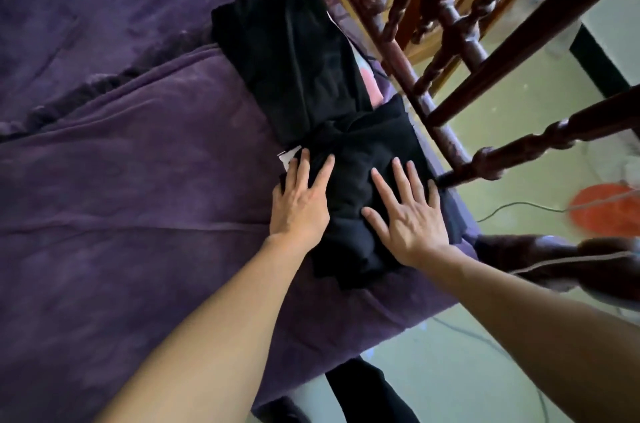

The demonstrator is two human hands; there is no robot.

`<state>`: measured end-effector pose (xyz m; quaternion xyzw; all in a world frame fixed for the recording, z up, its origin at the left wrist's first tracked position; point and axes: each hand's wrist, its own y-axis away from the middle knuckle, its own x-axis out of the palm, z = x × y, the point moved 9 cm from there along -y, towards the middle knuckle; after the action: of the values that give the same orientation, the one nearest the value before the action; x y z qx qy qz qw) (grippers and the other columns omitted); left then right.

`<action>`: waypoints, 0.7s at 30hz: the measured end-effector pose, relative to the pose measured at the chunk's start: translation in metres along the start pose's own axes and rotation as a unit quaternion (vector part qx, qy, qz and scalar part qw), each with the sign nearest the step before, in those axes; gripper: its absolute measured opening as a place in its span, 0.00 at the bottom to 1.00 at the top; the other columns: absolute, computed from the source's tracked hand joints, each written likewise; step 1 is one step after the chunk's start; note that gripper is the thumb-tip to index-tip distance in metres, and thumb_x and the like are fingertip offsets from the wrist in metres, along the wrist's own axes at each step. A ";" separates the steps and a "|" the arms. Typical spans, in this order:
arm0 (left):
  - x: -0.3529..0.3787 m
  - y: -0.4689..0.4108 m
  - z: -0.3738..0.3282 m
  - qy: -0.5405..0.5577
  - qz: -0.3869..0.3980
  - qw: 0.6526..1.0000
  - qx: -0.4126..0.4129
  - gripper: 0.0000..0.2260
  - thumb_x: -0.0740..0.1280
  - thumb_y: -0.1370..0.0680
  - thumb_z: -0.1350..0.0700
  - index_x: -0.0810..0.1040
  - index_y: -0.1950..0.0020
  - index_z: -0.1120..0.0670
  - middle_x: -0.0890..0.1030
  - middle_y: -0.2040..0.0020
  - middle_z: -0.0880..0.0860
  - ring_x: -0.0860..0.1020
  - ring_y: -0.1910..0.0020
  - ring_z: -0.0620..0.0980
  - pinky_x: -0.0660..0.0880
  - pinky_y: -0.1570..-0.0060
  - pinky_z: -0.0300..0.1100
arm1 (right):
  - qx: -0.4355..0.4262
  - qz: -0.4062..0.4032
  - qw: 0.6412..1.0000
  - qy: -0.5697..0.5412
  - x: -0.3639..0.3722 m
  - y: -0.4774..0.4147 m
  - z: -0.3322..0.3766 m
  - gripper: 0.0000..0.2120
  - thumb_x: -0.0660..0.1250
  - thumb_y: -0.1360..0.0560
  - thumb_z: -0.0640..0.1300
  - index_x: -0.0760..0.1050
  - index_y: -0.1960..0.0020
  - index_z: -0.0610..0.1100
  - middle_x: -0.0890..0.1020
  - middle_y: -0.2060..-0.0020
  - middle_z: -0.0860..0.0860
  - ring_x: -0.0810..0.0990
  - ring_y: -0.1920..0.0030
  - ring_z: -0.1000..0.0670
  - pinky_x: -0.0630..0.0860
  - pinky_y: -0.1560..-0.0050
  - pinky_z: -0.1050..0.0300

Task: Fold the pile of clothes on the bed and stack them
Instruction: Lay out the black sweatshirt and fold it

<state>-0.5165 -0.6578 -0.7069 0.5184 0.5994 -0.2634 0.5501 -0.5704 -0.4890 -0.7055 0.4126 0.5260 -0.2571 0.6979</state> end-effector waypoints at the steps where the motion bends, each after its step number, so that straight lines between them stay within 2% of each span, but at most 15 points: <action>1: -0.003 0.002 -0.001 0.006 0.013 1.000 0.000 0.31 0.56 0.20 0.57 0.44 0.23 0.41 0.47 0.21 0.54 0.49 0.23 0.55 0.61 0.32 0.54 | -0.006 0.011 1.000 0.006 -0.001 0.002 0.001 0.33 0.38 0.24 0.70 0.39 0.23 0.61 0.43 0.21 0.50 0.38 0.22 0.47 0.44 0.26 0.39; 4: -0.017 0.020 -0.006 -0.007 0.023 1.000 -0.003 0.28 0.56 0.19 0.53 0.46 0.22 0.43 0.46 0.21 0.56 0.49 0.23 0.56 0.59 0.31 0.54 | 0.005 0.055 0.998 0.029 -0.005 0.007 0.000 0.33 0.40 0.23 0.69 0.38 0.23 0.58 0.42 0.21 0.49 0.38 0.22 0.46 0.46 0.26 0.38; 6: -0.041 0.050 0.004 0.006 0.014 1.000 -0.025 0.25 0.57 0.19 0.52 0.53 0.23 0.46 0.49 0.22 0.57 0.53 0.24 0.57 0.61 0.33 0.52 | 0.015 0.060 0.997 0.052 -0.028 0.010 0.011 0.32 0.46 0.21 0.65 0.43 0.21 0.54 0.45 0.21 0.46 0.42 0.22 0.44 0.49 0.26 0.38; 9: -0.060 0.117 0.036 0.048 0.044 0.996 -0.063 0.17 0.58 0.20 0.52 0.68 0.30 0.50 0.66 0.29 0.54 0.68 0.34 0.55 0.67 0.39 0.50 | -0.016 0.004 0.997 0.076 -0.069 0.028 0.053 0.28 0.57 0.21 0.56 0.56 0.23 0.49 0.55 0.23 0.43 0.53 0.23 0.42 0.55 0.28 0.40; 11: -0.069 0.172 0.068 0.072 0.062 0.991 -0.094 0.13 0.58 0.20 0.52 0.73 0.37 0.51 0.74 0.39 0.53 0.74 0.42 0.56 0.70 0.45 0.49 | -0.056 -0.026 0.997 0.051 -0.085 0.048 0.097 0.25 0.60 0.23 0.53 0.65 0.28 0.48 0.65 0.27 0.44 0.63 0.28 0.42 0.63 0.33 0.43; 14: -0.079 0.263 0.128 0.095 0.066 0.980 -0.164 0.11 0.58 0.20 0.52 0.75 0.42 0.51 0.78 0.45 0.52 0.77 0.45 0.56 0.73 0.51 0.48 | -0.110 0.005 0.994 0.023 -0.083 0.090 0.178 0.16 0.59 0.22 0.53 0.73 0.37 0.49 0.78 0.41 0.49 0.75 0.41 0.44 0.73 0.46 0.49; 17: -0.092 0.355 0.193 0.086 0.062 0.969 -0.221 0.09 0.58 0.21 0.52 0.75 0.45 0.52 0.80 0.45 0.52 0.78 0.45 0.56 0.73 0.52 0.47 | -0.171 0.035 0.985 0.000 -0.073 0.141 0.267 0.12 0.58 0.22 0.52 0.75 0.44 0.50 0.81 0.46 0.51 0.80 0.46 0.43 0.75 0.53 0.52; 21: -0.114 0.473 0.273 0.101 0.035 0.954 -0.281 0.10 0.58 0.20 0.52 0.76 0.45 0.52 0.81 0.45 0.51 0.78 0.44 0.55 0.73 0.52 0.46 | -0.232 0.049 0.972 0.008 -0.059 0.215 0.380 0.11 0.58 0.22 0.52 0.76 0.46 0.50 0.82 0.47 0.50 0.80 0.48 0.41 0.74 0.53 0.53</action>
<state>0.0041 -0.7841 -0.5504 0.3873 0.6831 -0.0113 0.6190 -0.2200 -0.7015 -0.5435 0.2668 0.5558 -0.0908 0.7821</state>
